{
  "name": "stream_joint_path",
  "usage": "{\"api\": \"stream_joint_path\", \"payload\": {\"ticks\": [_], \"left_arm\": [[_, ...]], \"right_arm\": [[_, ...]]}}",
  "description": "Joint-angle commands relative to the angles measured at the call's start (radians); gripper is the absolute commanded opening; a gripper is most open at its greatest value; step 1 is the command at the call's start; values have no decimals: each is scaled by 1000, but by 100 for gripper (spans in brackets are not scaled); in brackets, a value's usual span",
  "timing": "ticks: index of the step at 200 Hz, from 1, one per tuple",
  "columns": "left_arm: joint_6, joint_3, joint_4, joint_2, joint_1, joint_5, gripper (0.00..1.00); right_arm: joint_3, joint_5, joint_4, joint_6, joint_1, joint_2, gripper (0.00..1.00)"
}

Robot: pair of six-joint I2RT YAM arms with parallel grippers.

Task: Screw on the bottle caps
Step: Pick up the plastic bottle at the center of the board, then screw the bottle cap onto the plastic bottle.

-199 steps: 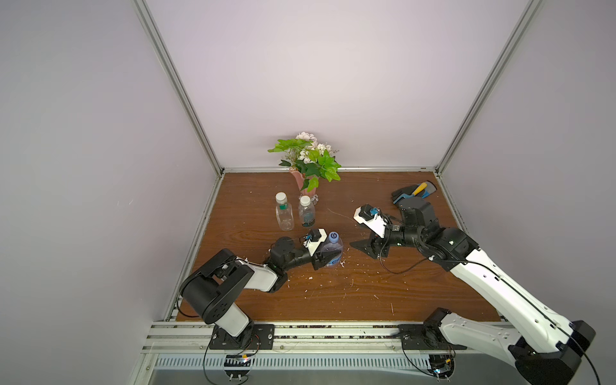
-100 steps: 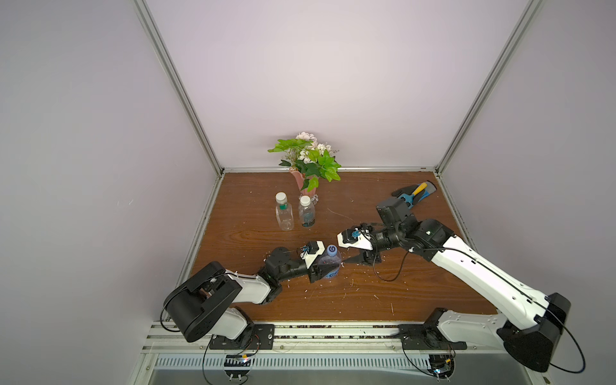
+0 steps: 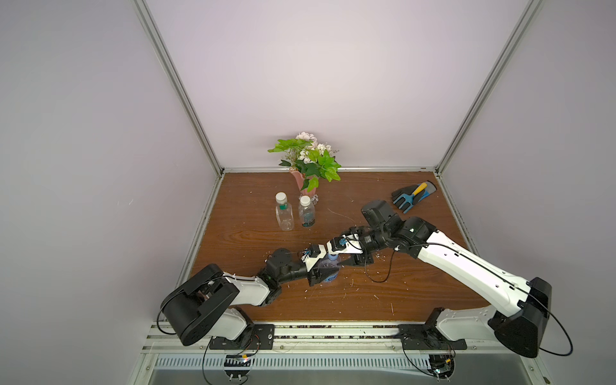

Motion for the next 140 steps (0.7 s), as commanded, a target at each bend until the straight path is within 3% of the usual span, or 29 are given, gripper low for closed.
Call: {"api": "stream_joint_path", "payload": {"ticks": [1,140], "left_arm": [[15,1,1,-14,-11,9,51],[30,13,-30,-19,-12,16,51]], "right_arm": [[53,11,-6,3,5,18,58],[109,1,-88,2,4,105,46]]}}
